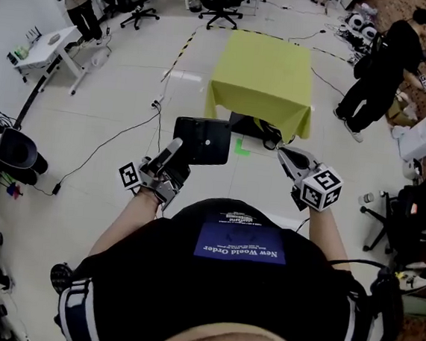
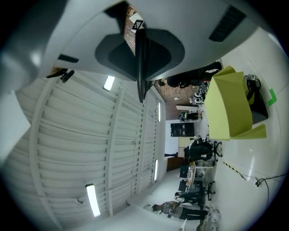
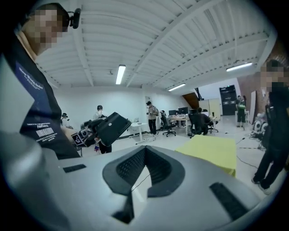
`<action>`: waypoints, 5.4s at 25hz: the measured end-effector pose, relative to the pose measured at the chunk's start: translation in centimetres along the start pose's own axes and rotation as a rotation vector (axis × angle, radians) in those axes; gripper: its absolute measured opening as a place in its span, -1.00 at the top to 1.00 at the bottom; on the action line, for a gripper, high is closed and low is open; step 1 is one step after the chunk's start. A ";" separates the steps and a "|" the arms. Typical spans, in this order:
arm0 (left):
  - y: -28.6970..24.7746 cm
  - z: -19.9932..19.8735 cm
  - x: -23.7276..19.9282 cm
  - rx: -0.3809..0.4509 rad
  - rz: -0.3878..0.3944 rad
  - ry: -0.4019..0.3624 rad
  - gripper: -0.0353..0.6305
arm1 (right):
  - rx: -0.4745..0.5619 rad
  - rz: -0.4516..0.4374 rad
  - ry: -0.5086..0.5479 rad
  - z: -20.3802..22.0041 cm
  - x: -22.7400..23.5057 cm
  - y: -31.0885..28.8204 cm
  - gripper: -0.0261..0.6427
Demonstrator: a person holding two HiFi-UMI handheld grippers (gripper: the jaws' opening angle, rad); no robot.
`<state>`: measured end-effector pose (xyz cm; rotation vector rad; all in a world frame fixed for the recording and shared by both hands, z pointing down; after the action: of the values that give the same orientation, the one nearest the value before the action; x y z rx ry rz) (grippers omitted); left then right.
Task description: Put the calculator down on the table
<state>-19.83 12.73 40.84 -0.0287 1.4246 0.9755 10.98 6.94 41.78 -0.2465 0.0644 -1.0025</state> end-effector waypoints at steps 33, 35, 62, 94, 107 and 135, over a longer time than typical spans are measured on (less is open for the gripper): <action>-15.4 -26.3 -18.3 -0.172 0.070 0.181 0.72 | -0.065 0.084 -0.108 -7.0 15.5 -22.8 0.96; -16.5 -26.8 -19.3 -0.158 0.075 0.199 0.72 | -0.076 0.092 -0.117 -7.2 17.2 -23.1 0.96; -39.5 -25.1 -31.5 -0.043 -0.135 0.060 0.72 | -0.022 -0.246 -0.178 -8.1 48.1 -28.8 0.96; -60.6 -39.5 -57.5 -0.256 -0.190 0.242 0.72 | -0.035 0.096 -0.348 -8.4 74.3 -37.3 0.96; -81.1 -27.2 -90.9 -0.488 -0.348 0.194 0.72 | 0.022 0.246 -0.402 9.1 95.1 -32.4 0.96; -80.0 -27.3 -94.7 -1.058 -0.791 -0.501 0.47 | 0.026 0.291 -0.439 10.3 89.8 -30.6 0.96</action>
<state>18.81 -104.25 71.47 -0.9786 0.2460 0.8578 35.86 -82.39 64.32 -0.4162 -0.3050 -0.6432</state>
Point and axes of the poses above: the fingertips, and each gripper's own axes: y backward along the fingers, x to its right, z out of its underside, the point moved 4 cm from there along y, backward along the fingers, and after that the axes turned 1 degree about y, right-handed, at the moved point
